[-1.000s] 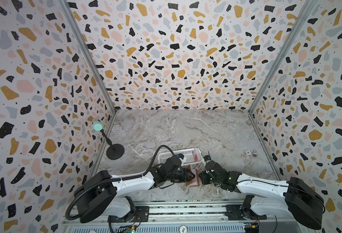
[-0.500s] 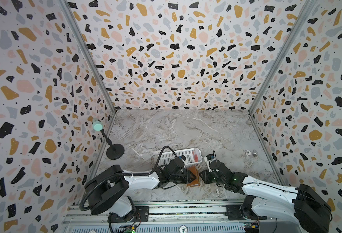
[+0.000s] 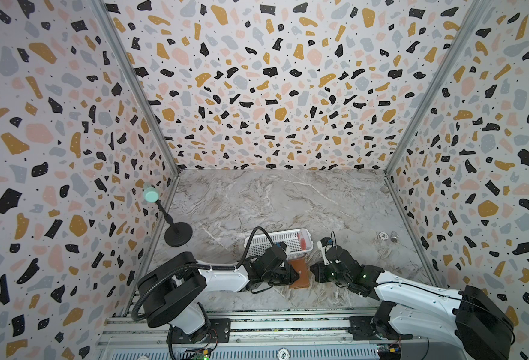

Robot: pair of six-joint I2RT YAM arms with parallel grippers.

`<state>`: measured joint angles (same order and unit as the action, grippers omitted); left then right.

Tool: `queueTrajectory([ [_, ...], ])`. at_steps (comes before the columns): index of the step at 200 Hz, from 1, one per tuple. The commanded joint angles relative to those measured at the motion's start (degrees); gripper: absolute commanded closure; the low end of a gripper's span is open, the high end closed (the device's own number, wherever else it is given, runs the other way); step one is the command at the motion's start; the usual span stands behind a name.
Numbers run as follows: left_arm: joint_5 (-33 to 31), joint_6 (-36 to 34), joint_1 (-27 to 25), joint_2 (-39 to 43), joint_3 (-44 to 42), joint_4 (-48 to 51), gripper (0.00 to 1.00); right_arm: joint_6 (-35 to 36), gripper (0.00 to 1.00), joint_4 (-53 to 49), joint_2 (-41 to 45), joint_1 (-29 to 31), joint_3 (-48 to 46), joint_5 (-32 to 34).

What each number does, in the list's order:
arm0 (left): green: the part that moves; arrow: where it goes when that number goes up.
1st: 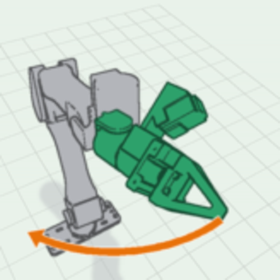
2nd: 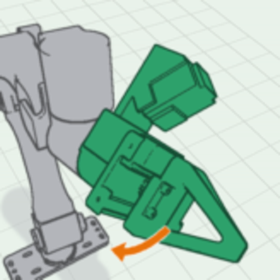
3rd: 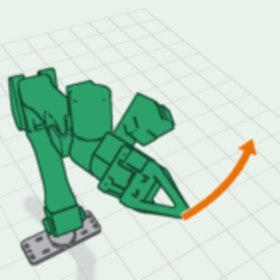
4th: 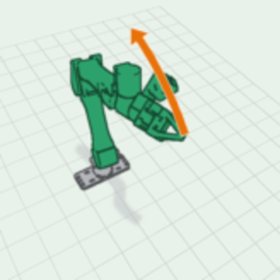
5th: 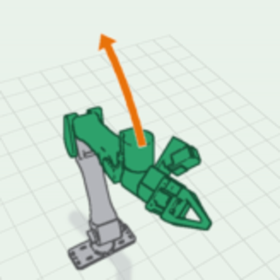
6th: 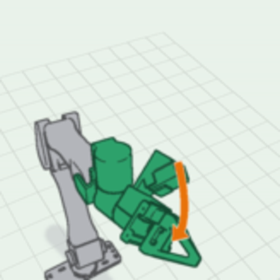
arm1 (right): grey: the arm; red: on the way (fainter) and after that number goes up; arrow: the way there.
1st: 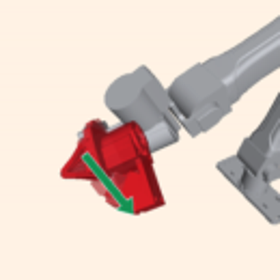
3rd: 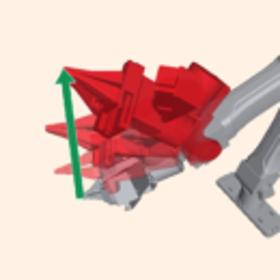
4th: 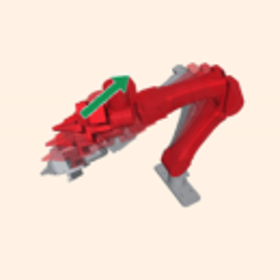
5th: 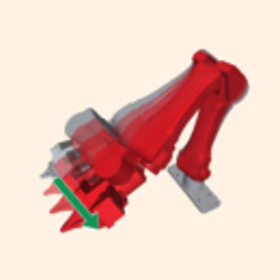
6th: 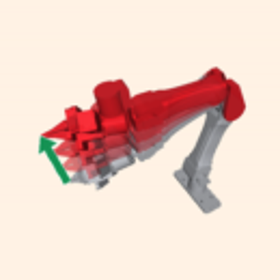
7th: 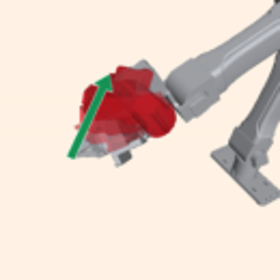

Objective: Put the credit cards into the card holder

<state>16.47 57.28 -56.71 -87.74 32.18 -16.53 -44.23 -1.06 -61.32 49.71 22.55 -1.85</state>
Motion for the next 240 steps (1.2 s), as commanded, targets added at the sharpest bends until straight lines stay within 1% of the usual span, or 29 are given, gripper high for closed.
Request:
queueTrajectory([
  [1,-1.31,-1.20,-0.33,-0.97,-0.62,1.71,0.80,0.52,0.95,-1.17,-0.22,-0.24,0.87,-0.13],
  [56,-2.49,-1.20,-0.42,-2.16,-0.85,1.77,0.85,-0.30,0.98,1.32,-2.48,0.35,1.27,-2.10],
  [110,-2.23,-0.89,-0.55,-2.69,-2.04,0.56,0.86,-0.88,0.98,1.72,-7.48,3.32,4.85,-0.62],
  [146,-1.71,-0.80,-0.60,-2.96,-2.57,-0.43,0.86,-1.34,0.98,0.93,-10.78,5.34,6.78,1.93],
  [190,-1.44,-0.94,-0.68,-2.82,-3.23,-0.86,0.87,-1.52,0.99,0.86,-13.76,6.44,8.45,3.20],
  [240,-1.18,-0.94,-0.68,-3.22,-3.27,-1.31,0.88,-1.16,1.00,0.40,-14.82,6.93,9.44,3.25],
])
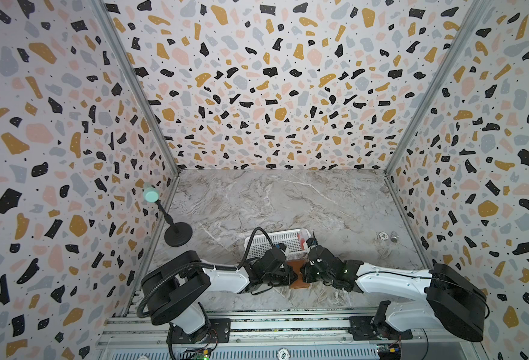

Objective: Put the credit cards into the card holder

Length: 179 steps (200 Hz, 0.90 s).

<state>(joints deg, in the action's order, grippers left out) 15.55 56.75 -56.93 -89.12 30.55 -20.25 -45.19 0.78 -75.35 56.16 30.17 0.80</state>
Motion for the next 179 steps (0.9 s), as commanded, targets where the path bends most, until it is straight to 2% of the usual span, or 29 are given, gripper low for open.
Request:
queueTrajectory([
  [1,-0.26,-0.41,-0.47,-1.84,-1.63,2.41,0.87,-0.23,1.00,-1.50,-0.82,0.55,1.82,0.56],
  [179,-0.88,1.87,-0.47,-2.64,-2.55,1.97,0.92,-6.80,1.00,1.11,-0.29,3.08,-4.36,0.20],
])
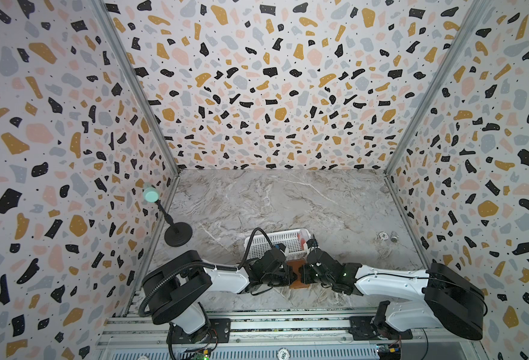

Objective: Put the credit cards into the card holder

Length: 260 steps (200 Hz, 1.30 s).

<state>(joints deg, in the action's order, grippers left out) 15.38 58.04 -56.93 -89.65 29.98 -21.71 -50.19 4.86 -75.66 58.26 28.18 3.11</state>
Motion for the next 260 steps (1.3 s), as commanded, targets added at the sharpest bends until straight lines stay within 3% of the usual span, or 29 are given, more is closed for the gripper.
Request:
queueTrajectory([
  [1,-0.70,0.58,-0.47,-2.16,-1.96,3.43,0.92,-1.86,1.00,-3.00,0.00,1.02,-2.40,-2.13],
  [260,-1.67,1.19,-0.53,-1.50,-1.59,5.54,0.93,-6.67,1.00,6.38,0.10,2.21,-11.47,-4.56],
])
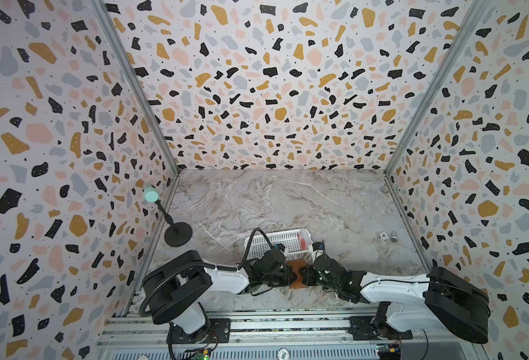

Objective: Put the credit cards into the card holder

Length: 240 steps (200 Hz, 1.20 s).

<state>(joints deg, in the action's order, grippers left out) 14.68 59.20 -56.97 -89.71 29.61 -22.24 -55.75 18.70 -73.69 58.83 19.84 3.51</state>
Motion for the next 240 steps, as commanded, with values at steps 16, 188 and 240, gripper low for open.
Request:
queueTrajectory([
  [16,-0.94,0.04,-0.43,-1.44,-1.15,6.07,0.93,-1.29,1.00,-7.08,-2.05,1.99,-3.22,-4.84],
  [188,-0.77,-0.14,-0.42,-1.03,-1.15,5.56,0.94,7.73,0.82,-24.23,3.71,0.97,8.88,-1.04],
  [240,-0.75,-0.36,-0.42,-1.22,-1.00,5.14,0.94,9.93,0.85,-29.76,8.13,-0.51,10.63,-1.08],
])
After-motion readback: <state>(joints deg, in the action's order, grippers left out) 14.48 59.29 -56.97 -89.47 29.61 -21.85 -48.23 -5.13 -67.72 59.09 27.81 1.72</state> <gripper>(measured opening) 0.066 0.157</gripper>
